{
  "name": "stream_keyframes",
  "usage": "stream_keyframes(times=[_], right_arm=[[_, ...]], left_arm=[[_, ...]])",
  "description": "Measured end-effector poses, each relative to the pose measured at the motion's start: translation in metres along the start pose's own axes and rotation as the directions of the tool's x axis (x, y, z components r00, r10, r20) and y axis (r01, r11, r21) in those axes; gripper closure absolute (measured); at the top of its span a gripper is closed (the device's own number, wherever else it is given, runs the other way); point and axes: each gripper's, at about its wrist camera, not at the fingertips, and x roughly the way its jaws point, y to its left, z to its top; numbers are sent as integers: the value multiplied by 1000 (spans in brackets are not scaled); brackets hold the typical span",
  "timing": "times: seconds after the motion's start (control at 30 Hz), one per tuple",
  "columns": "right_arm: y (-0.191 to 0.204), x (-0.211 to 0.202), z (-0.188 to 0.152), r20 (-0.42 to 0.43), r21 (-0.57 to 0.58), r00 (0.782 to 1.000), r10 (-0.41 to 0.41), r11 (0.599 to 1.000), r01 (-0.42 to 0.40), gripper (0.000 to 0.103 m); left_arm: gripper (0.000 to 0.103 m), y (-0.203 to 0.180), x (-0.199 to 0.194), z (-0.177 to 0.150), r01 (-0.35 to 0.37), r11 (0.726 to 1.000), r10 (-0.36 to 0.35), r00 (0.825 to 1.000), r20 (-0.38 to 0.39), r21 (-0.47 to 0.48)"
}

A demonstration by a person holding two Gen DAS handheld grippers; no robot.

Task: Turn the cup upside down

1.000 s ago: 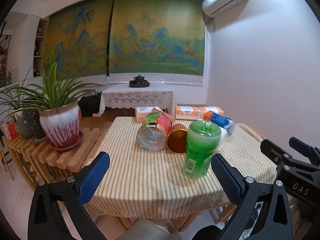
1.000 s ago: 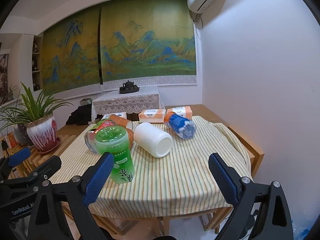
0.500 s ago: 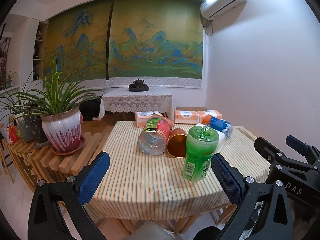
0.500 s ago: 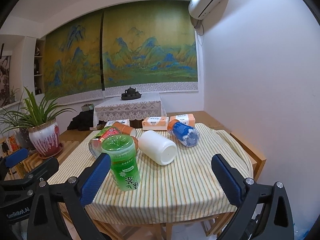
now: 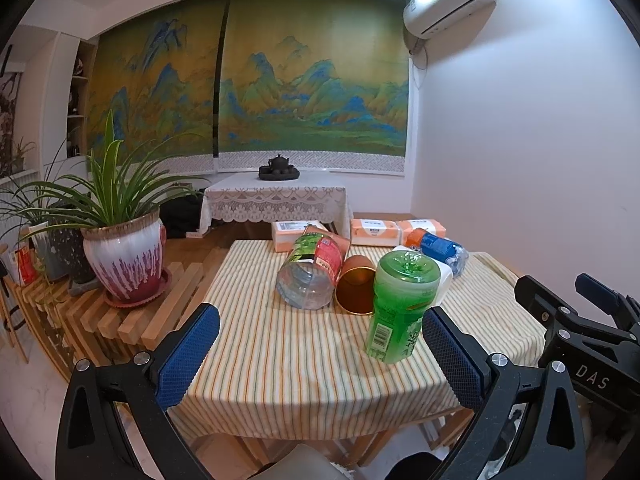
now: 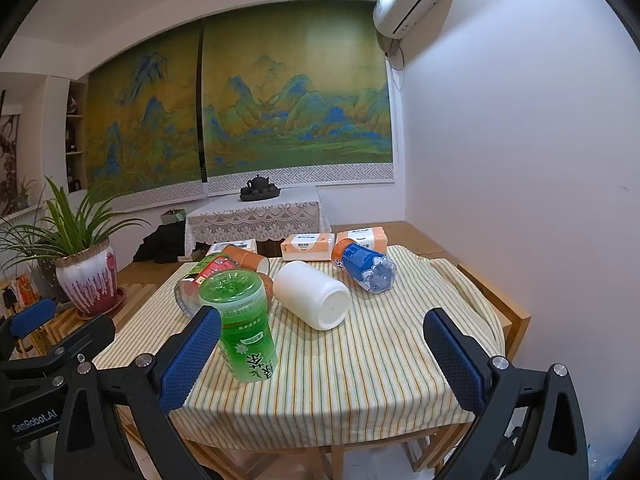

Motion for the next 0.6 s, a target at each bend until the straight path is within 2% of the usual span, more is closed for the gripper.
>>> stream_keyframes(times=[0.6], right_arm=[[0, 1, 0, -6, 2, 1000, 4, 1000, -4, 3]], left_arm=[[0, 1, 2, 1, -2, 1000, 1, 1000, -4, -3]])
